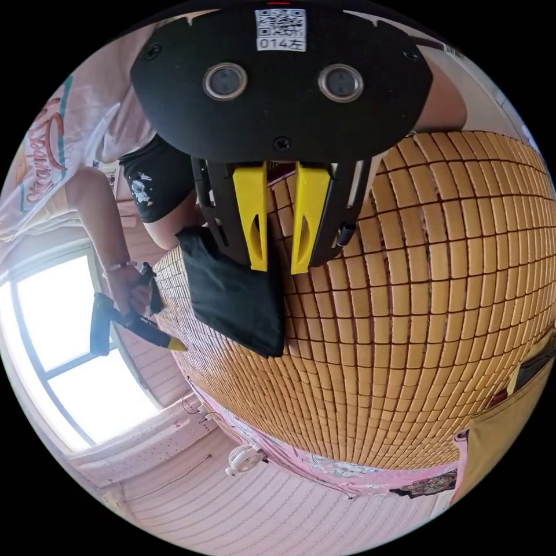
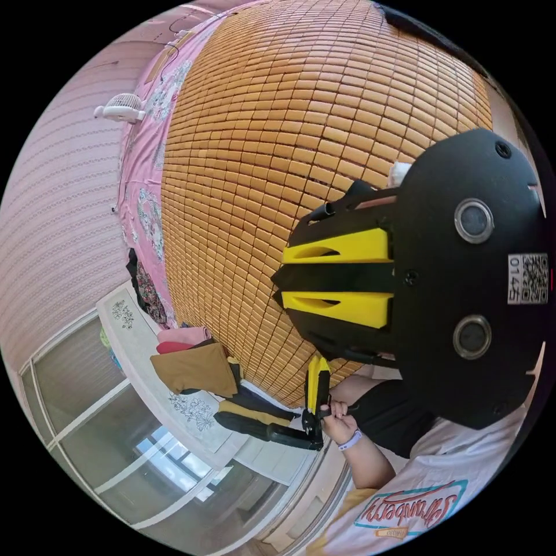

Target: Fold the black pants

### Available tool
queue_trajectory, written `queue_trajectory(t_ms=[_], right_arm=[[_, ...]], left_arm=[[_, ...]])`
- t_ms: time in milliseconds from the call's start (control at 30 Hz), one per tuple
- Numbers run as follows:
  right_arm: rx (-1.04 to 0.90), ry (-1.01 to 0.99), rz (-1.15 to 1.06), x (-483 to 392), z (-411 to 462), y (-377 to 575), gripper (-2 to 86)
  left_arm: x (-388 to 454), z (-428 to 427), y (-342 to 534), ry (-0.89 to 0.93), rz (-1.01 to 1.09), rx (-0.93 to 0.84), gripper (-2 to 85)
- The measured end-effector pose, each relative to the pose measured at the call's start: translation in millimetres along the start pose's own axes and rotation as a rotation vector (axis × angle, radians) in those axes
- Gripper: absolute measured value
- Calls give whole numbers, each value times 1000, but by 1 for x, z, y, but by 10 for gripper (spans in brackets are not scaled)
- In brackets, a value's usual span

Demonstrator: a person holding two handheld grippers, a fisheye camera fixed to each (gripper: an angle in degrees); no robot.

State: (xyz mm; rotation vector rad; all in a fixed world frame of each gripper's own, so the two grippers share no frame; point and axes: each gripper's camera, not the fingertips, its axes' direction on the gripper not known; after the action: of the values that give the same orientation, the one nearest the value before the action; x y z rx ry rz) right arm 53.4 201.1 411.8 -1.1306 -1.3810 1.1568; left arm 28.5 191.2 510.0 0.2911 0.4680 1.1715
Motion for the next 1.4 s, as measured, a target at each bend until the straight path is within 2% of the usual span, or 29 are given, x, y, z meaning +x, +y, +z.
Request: queue_trajectory(t_ms=[167, 300, 400, 567, 767, 900, 1033, 1133, 1267, 1400], right_arm=[[-39, 155, 175, 32, -21, 64, 126], [-52, 72, 353, 49, -13, 107, 138], [-72, 54, 362, 44, 4, 114, 123], [-161, 175, 335, 32, 4, 109, 86], [-166, 39, 333, 35, -26, 112, 39], [-74, -11, 173, 11, -87, 100, 30], [-59, 153, -70, -11, -164, 90, 27], [-43, 242, -145, 0, -223, 92, 26], [-58, 367, -124, 46, -289, 96, 28], [-79, 456, -45, 116, -378, 101, 34]], left_arm=[[7, 5, -21, -21, 49, 63, 81], [8, 28, -43, 27, 75, 51, 95], [15, 62, -51, 23, 96, -102, 97], [26, 74, -33, 58, 92, -133, 95], [20, 86, -16, 201, -33, -173, 50], [57, 95, -7, 159, 67, -134, 48], [117, 120, -6, 286, 159, -76, 48], [168, 137, -13, 350, 236, -39, 48], [244, 160, -31, 430, 369, 30, 50], [319, 182, -53, 561, 458, 25, 58]])
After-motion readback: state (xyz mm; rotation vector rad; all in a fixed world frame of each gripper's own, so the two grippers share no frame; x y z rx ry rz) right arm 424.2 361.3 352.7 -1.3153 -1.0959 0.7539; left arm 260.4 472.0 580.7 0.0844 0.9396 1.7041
